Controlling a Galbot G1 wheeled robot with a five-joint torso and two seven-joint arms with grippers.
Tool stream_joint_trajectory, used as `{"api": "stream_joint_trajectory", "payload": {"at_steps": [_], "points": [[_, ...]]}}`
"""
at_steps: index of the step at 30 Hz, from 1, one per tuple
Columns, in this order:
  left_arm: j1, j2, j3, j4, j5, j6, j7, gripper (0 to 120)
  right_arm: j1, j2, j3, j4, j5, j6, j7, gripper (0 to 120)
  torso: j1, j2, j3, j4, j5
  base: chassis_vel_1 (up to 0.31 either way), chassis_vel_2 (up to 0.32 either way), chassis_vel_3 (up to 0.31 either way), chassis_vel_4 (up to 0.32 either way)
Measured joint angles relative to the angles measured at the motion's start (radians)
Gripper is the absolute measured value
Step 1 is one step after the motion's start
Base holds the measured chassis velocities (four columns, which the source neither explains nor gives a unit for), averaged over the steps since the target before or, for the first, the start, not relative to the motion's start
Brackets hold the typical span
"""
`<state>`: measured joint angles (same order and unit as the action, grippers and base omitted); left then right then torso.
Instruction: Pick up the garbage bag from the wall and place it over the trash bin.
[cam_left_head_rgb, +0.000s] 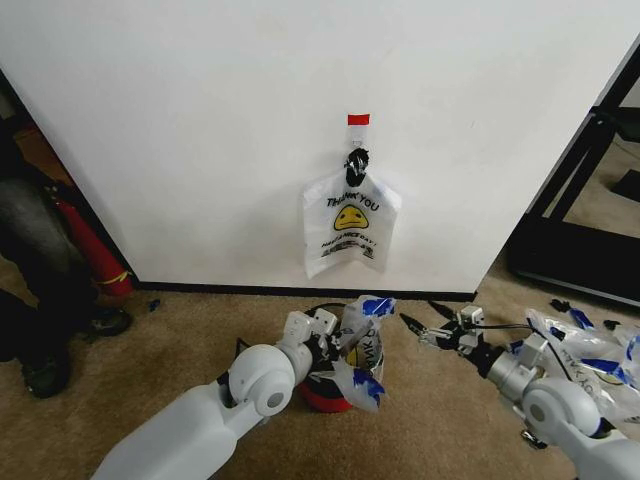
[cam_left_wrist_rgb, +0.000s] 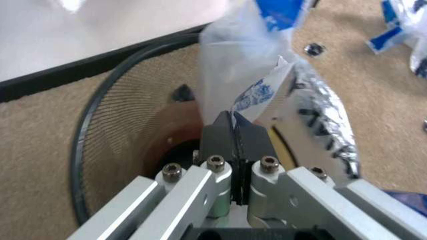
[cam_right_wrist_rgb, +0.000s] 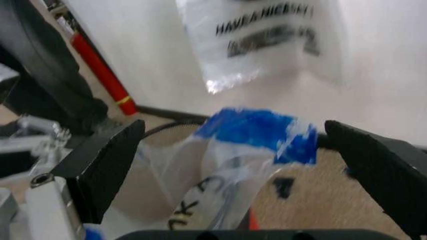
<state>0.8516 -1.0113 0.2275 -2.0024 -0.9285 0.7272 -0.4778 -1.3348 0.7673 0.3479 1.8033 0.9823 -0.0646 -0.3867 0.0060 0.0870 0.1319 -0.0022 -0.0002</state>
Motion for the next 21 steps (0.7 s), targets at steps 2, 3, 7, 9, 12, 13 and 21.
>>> {"api": "stream_joint_trajectory", "payload": {"at_steps": [2, 3, 7, 9, 12, 13, 21], "points": [[0.012, 0.004, -0.021, 0.005, 0.002, -0.005, 0.0, 0, 0.001, 0.001, -0.014, 0.0, 0.004, -0.026, 0.0, 100, 0.0, 0.0, 0.0, 0.0, 0.0001, 0.0, 0.0, 0.0, 0.0], [0.016, 0.006, -0.026, 0.008, 0.003, -0.007, 0.0, 0, 0.001, 0.001, -0.018, 0.0, 0.004, -0.034, 0.0, 100, 0.0, 0.0, 0.0, 0.0, 0.0001, 0.0, 0.0, 0.0, 0.0], [0.035, 0.009, -0.044, 0.021, 0.008, -0.017, 0.001, 0, 0.006, 0.001, -0.036, -0.005, 0.026, -0.07, 0.002, 100, 0.0, 0.0, 0.0, 0.0, 0.0001, 0.0, 0.0, 0.0, 0.0], [0.038, 0.009, -0.047, 0.023, 0.009, -0.018, 0.001, 0, 0.007, 0.001, -0.039, -0.005, 0.035, -0.078, 0.005, 100, 0.0, 0.0, 0.0, 0.0, 0.0001, 0.0, 0.0, 0.0, 0.0], [0.05, 0.01, -0.058, 0.027, 0.011, -0.02, 0.002, 0, 0.011, 0.001, -0.047, 0.0, 0.065, -0.101, 0.024, 100, 0.0, 0.0, 0.0, 0.0, 0.0001, 0.0, 0.0, 0.0, 0.0], [0.056, 0.011, -0.063, 0.028, 0.013, -0.021, 0.003, 0, 0.014, 0.001, -0.049, 0.003, 0.075, -0.11, 0.037, 100, 0.0, 0.0, 0.0, 0.0, 0.0001, 0.0, 0.0, 0.0, 0.0], [0.075, 0.013, -0.084, 0.041, 0.027, -0.028, 0.01, 0, 0.024, 0.003, -0.058, 0.022, 0.096, -0.161, 0.111, 100, 0.0, 0.0, 0.0, 0.0, 0.0001, 0.0, 0.0, 0.0, 0.0]]}}
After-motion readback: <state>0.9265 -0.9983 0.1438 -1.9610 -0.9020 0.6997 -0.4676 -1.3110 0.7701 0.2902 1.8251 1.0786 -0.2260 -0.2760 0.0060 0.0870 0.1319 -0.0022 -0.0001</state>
